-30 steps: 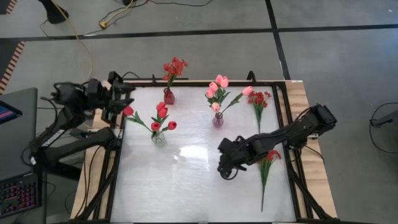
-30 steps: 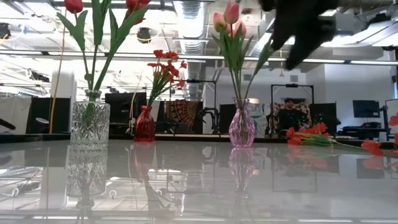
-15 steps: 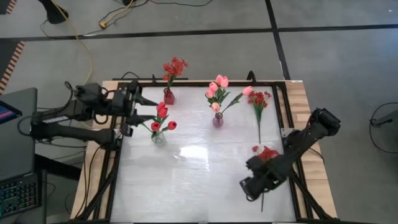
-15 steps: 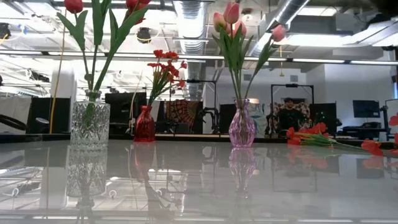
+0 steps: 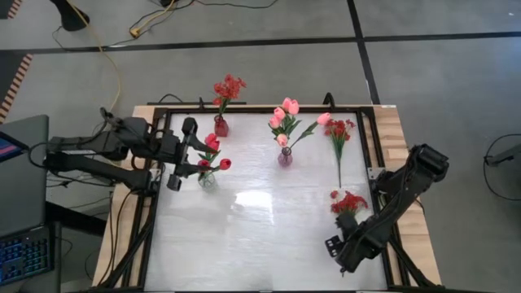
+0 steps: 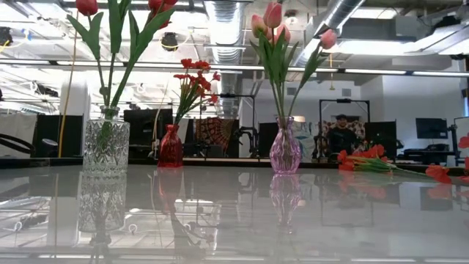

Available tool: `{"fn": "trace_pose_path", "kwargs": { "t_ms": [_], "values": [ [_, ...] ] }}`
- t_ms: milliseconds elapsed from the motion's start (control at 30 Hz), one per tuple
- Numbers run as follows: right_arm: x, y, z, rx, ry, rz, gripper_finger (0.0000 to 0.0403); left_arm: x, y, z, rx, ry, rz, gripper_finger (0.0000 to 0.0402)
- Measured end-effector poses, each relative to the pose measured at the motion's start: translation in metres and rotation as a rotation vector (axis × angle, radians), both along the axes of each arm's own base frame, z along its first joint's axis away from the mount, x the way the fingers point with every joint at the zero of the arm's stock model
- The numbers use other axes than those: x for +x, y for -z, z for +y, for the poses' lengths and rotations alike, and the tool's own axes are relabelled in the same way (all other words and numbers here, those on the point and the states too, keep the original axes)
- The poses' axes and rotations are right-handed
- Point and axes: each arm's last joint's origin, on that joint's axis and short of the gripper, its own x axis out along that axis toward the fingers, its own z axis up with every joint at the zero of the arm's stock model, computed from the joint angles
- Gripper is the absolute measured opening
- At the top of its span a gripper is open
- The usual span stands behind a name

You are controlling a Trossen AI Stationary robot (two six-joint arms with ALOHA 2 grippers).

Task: Sort flowers into vase by color
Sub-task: Put the red flowers into the red vase

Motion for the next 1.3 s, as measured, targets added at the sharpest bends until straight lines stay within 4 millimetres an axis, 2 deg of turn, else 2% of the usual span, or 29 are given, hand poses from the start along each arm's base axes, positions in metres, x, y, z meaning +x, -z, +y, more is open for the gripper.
{"fn": "trace_pose_path", "kwargs": {
  "t_ms": [367,600,700,1000,1167,1300],
  "values": [
    [-0.010,0.027,-0.011,-0.025,0.003,0.010,0.0312,-0.005,-0.003,0.002,-0.003,-0.062,-0.019,0.0184],
    [-0.012,0.039,-0.012,0.028,-0.005,-0.012,0.0266,-0.005,-0.003,0.003,-0.002,-0.089,-0.018,0.0184],
    [-0.013,0.039,-0.013,0.027,-0.035,-0.007,0.0229,-0.004,-0.003,0.003,-0.003,-0.093,-0.018,0.0184],
    [-0.008,0.021,-0.030,0.057,-0.068,-0.022,0.0036,-0.005,-0.002,0.003,-0.002,-0.106,-0.007,0.0184],
    [-0.007,0.001,-0.043,0.054,-0.077,-0.117,0.0034,-0.005,0.000,0.003,0.001,-0.106,0.005,0.0184],
    [-0.002,-0.023,-0.051,0.010,-0.140,-0.316,0.0034,-0.005,0.000,0.003,0.011,-0.106,0.010,0.0184]
  ]
}}
